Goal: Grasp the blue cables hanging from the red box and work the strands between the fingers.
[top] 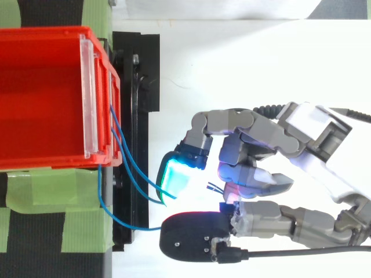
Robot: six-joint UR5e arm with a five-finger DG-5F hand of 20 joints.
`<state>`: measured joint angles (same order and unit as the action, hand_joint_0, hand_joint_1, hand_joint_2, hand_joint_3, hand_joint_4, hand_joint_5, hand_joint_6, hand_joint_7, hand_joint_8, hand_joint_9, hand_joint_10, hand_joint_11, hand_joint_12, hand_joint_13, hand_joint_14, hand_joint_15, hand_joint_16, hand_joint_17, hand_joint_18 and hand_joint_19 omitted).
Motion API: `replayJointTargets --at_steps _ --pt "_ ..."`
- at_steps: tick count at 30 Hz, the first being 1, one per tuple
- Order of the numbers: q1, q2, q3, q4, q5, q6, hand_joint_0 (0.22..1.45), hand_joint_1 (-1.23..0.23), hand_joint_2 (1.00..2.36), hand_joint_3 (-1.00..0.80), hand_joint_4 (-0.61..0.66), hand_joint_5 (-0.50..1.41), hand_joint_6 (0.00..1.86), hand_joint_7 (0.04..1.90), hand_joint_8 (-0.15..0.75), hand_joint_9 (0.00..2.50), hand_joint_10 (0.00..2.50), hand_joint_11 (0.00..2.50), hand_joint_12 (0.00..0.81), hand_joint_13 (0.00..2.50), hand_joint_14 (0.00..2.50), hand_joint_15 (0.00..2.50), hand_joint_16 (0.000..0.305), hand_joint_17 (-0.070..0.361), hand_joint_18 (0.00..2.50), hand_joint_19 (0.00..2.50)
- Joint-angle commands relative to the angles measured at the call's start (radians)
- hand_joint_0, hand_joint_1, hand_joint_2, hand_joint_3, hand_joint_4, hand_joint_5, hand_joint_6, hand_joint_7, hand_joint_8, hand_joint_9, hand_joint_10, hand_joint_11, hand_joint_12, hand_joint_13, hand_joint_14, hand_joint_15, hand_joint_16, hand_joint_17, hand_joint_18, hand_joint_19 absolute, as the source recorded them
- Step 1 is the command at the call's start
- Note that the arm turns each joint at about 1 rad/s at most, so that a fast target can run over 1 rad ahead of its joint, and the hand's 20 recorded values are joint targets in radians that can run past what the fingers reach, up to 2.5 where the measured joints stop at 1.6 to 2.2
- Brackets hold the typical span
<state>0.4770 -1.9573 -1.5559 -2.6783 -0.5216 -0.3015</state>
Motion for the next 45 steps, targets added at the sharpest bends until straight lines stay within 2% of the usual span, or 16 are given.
replayJointTargets --at_steps 1,45 --pt "0.000 0.000 -0.001 0.000 0.000 0.001 0.86 -0.68 1.02 -0.26 0.26 0.18 0.76 1.30 0.495 0.39 2.50 2.50 0.543 0.76 2.50 1.66 0.060 0.135 1.16 0.77" --pt "0.000 0.000 0.000 0.000 0.000 -0.001 0.86 -0.68 1.02 -0.27 0.26 0.18 0.76 1.30 0.497 0.39 2.50 2.50 0.540 0.75 2.50 1.66 0.060 0.136 1.15 0.78"
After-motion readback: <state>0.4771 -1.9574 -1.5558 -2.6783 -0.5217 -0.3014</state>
